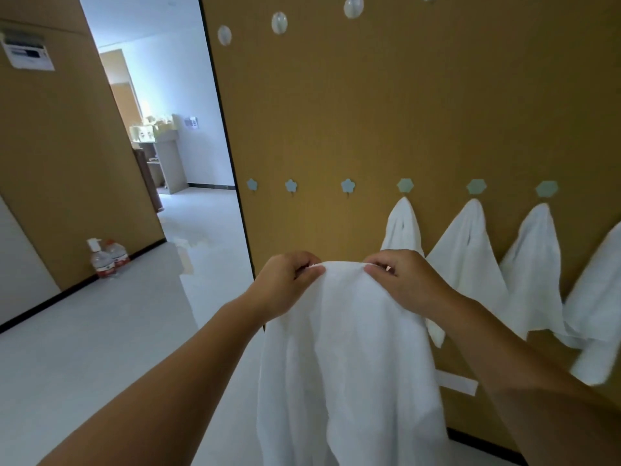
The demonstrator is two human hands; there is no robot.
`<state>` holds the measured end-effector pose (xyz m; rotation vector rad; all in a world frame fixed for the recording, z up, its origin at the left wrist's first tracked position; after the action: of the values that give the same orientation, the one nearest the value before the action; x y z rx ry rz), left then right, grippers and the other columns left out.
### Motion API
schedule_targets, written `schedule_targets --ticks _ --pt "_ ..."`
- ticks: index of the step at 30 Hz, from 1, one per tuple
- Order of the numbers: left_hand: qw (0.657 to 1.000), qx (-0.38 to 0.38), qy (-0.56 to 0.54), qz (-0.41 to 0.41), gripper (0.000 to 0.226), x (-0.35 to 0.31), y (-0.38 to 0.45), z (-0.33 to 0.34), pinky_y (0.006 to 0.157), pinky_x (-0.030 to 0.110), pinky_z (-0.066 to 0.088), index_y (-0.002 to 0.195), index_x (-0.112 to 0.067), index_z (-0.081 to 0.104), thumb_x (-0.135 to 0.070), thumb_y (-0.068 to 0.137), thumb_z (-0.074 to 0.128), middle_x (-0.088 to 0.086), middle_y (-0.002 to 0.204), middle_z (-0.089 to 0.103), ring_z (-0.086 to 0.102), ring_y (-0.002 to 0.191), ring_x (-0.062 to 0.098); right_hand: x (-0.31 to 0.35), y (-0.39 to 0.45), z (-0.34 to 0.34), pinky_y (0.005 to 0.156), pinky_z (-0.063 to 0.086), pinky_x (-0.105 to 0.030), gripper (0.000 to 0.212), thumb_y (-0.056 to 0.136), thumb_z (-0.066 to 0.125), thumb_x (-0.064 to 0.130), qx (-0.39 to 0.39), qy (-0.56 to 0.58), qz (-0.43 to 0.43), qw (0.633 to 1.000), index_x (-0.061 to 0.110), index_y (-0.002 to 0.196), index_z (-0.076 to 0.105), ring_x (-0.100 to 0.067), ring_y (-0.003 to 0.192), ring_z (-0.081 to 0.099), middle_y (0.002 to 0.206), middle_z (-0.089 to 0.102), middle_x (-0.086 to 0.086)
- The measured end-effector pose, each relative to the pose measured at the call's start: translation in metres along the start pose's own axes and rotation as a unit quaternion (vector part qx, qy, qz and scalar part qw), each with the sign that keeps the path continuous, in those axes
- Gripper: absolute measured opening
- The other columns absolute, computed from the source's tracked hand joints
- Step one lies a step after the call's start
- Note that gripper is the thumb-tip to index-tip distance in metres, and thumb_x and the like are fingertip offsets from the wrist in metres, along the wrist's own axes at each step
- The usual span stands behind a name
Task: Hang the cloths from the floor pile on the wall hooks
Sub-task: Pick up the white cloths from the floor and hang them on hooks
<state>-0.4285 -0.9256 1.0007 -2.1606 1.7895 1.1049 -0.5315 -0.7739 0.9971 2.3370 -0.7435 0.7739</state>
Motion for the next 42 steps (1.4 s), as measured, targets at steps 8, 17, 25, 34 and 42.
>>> schedule_targets --ticks 8,17,25,34,42 --pt "0.999 -0.004 0.013 -0.03 0.016 0.043 0.111 0.029 0.069 0.021 0.045 0.085 -0.028 0.063 -0.033 0.095 0.051 -0.008 0.086 0.065 0.059 0.081 0.009 -0.064 0.107 0.0 0.074 0.051 -0.026 0.019 0.092 0.056 0.031 0.016 0.022 0.004 1.0 0.022 0.101 0.07 -0.01 0.079 0.063 0.087 0.07 0.002" --pt "1.0 0.014 0.016 -0.009 0.022 0.109 0.232 0.056 0.064 0.015 0.042 0.091 -0.02 0.067 -0.031 0.096 0.048 -0.008 0.083 0.062 0.054 0.075 0.002 -0.121 0.215 0.015 0.066 0.049 -0.029 0.021 0.093 0.056 0.028 -0.018 -0.023 0.022 0.999 0.014 0.097 0.072 -0.022 0.074 0.062 0.078 0.07 -0.008" --pt "0.998 0.041 -0.036 0.035 0.018 0.176 0.354 0.074 0.065 0.022 0.042 0.085 -0.02 0.066 -0.029 0.094 0.053 -0.005 0.074 0.061 0.054 0.07 0.009 -0.158 0.312 0.032 0.069 0.049 -0.026 0.022 0.092 0.058 0.026 -0.112 -0.093 0.065 0.987 0.013 0.103 0.073 -0.013 0.071 0.063 0.082 0.072 -0.001" --pt "0.995 0.023 -0.091 0.03 0.013 0.207 0.443 0.105 0.063 0.013 0.042 0.087 -0.013 0.067 -0.024 0.089 0.061 -0.005 0.073 0.063 0.056 0.069 0.008 -0.214 0.373 0.033 0.074 0.046 -0.018 0.022 0.093 0.057 0.02 -0.227 -0.09 0.123 0.962 0.011 0.108 0.071 -0.015 0.083 0.066 0.095 0.073 -0.004" --pt "0.992 -0.057 -0.116 -0.005 0.011 0.223 0.481 0.115 0.057 0.007 0.042 0.081 -0.02 0.065 -0.028 0.088 0.064 -0.01 0.069 0.062 0.056 0.064 0.001 -0.24 0.402 0.032 0.052 0.041 -0.017 0.015 0.093 0.056 0.025 -0.299 -0.126 0.107 0.94 0.013 0.09 0.065 -0.016 0.057 0.056 0.066 0.065 -0.002"
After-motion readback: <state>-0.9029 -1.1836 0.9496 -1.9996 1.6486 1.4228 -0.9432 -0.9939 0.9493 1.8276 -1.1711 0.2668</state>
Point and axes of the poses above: each hand's wrist, its own y-axis towards the middle knuckle, its own z-axis out of the palm, x = y × z, the point moved 9 cm from there along y, towards the middle knuckle
